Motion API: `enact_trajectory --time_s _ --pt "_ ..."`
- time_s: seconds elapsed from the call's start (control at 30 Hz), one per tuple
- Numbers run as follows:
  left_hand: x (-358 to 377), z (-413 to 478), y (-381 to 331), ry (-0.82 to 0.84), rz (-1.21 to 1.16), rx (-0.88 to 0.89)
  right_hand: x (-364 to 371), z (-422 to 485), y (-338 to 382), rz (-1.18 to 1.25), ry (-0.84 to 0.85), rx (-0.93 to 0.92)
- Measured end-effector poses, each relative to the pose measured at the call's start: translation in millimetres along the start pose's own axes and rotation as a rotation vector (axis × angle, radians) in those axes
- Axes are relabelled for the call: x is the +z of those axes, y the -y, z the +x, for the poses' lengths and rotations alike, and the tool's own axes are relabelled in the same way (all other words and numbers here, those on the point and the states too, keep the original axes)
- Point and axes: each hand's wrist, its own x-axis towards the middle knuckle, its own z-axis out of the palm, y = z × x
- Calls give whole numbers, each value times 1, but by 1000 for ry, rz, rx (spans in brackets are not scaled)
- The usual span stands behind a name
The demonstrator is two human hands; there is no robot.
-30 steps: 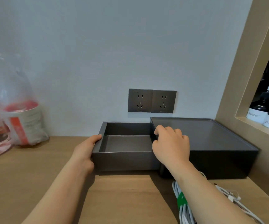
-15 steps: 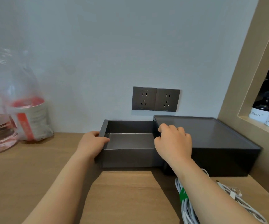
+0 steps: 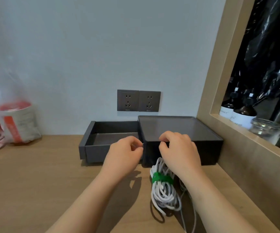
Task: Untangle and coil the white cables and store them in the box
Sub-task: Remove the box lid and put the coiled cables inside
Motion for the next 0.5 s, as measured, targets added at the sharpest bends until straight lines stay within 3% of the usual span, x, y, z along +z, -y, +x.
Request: enact_trajectory --time_s 0.27,0.5 --pt "46 -42 -14 377 -123 -125 3 -50 -45 74 129 104" --pt "55 -50 -17 327 -203 -252 14 -62 -58 58 158 124"
